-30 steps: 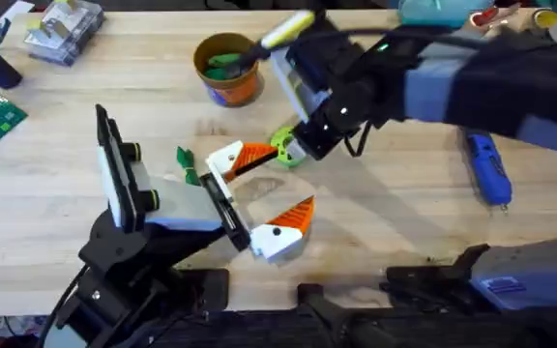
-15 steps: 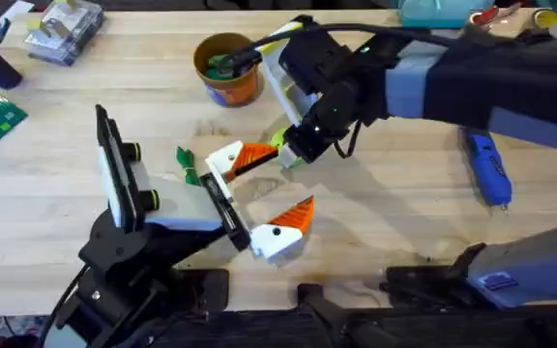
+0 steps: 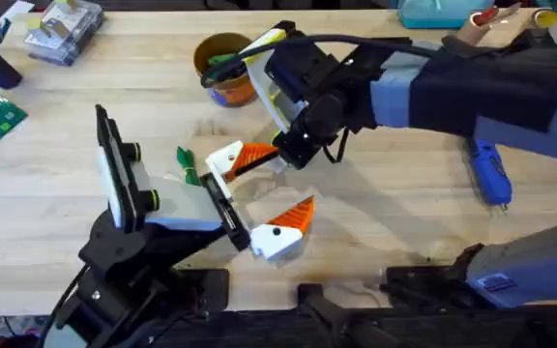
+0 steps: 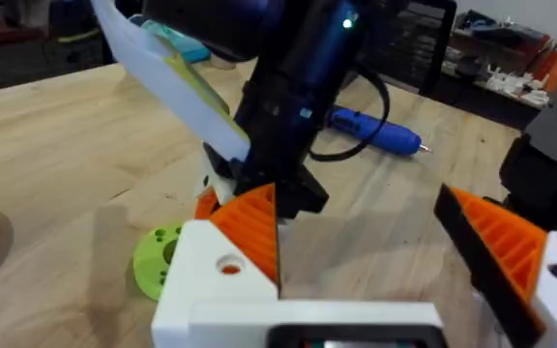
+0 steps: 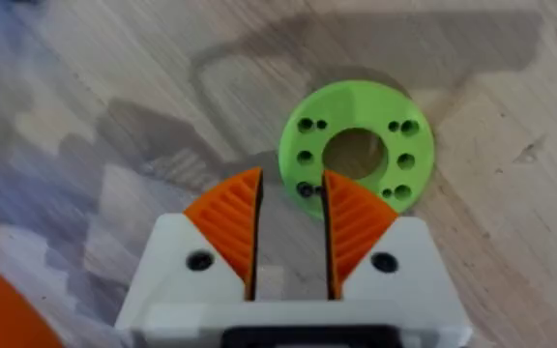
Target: Pick up the gripper from the table and insert it into the empty holder that is missing its gripper. Then pick up a screw, insert it into the mounting hole, and use the screwdriver to tighten it. Finally, clean up the table by picking up the vegetable and placing it into the bucket.
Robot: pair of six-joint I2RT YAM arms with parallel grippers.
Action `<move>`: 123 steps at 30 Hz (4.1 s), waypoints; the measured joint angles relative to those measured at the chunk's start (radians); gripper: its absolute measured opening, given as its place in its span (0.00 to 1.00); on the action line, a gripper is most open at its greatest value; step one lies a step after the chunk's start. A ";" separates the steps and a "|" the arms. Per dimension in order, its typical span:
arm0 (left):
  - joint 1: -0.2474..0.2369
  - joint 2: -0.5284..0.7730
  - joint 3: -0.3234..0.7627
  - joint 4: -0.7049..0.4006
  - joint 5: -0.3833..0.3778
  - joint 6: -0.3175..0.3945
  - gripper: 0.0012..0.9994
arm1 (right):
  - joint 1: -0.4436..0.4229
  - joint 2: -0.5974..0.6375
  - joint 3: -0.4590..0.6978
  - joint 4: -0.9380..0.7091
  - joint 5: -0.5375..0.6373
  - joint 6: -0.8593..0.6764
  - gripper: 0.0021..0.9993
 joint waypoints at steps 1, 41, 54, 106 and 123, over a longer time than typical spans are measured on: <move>0.000 0.000 0.000 0.000 0.000 0.000 0.99 | 0.000 0.005 0.000 0.000 0.000 0.000 0.37; 0.000 0.000 0.000 0.000 0.000 0.000 0.99 | -0.096 0.034 0.014 -0.039 0.142 -0.014 0.01; 0.000 0.000 0.000 0.000 0.000 0.000 0.99 | -0.114 -0.028 0.141 -0.174 0.123 -0.014 0.01; 0.000 0.000 0.000 0.000 0.000 0.000 0.99 | -0.151 -0.122 0.061 -0.233 0.099 0.095 0.00; 0.000 0.000 0.000 0.000 0.000 0.000 0.99 | -0.151 -0.364 0.125 -0.201 0.096 0.098 0.00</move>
